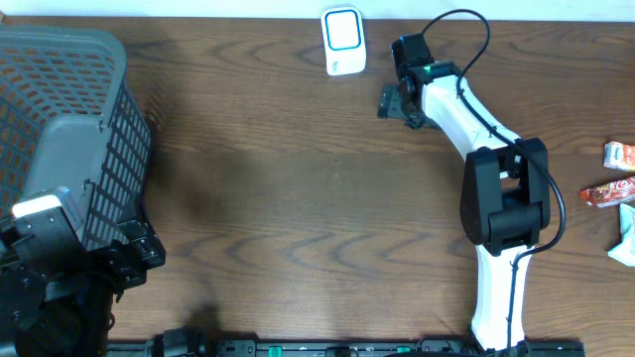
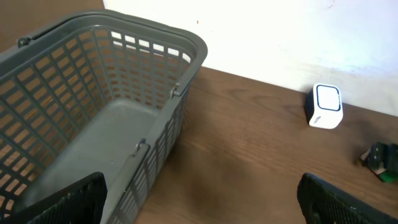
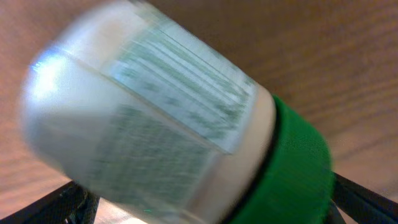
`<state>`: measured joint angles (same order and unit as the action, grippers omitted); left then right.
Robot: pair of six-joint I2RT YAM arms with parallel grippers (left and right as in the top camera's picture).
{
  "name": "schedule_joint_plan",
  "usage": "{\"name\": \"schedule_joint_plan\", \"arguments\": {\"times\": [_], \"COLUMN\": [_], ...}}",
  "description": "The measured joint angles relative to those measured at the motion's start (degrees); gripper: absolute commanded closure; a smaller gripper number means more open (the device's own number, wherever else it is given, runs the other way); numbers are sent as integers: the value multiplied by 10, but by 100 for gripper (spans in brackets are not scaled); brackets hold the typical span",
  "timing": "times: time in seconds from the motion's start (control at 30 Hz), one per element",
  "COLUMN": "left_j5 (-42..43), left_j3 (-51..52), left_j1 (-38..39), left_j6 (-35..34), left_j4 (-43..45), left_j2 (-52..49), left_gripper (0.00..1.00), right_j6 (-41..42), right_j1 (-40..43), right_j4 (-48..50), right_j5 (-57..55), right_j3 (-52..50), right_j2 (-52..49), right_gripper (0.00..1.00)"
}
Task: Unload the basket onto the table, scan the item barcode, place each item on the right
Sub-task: 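Hold and rotate the jar in front of the scanner with the right gripper, then swing the right arm to the far right and release the jar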
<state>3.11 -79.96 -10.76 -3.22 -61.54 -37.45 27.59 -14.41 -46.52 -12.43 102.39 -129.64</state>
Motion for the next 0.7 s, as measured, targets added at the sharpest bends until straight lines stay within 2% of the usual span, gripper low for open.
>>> {"name": "schedule_joint_plan", "arguments": {"times": [0.1, 0.2, 0.33, 0.47, 0.7], "left_j5": [0, 0, 0, 0, 0], "left_j3": [0, 0, 0, 0, 0], "left_j1": [0, 0, 0, 0, 0], "left_j6": [0, 0, 0, 0, 0], "left_j4": [0, 0, 0, 0, 0], "left_j2": [0, 0, 0, 0, 0], "left_gripper": [2, 2, 2, 2, 2], "right_j6": [-38, -122, -264, -370, -440], "right_j1": [2, 9, 18, 27, 53], "right_j4": [-47, -71, -54, -32, 2], "right_j5": [-3, 3, 13, 61, 147], "right_j3": [7, 22, 40, 49, 49], "right_j2": [2, 12, 38, 46, 20], "right_gripper": [1, 1, 1, 1, 1]}}
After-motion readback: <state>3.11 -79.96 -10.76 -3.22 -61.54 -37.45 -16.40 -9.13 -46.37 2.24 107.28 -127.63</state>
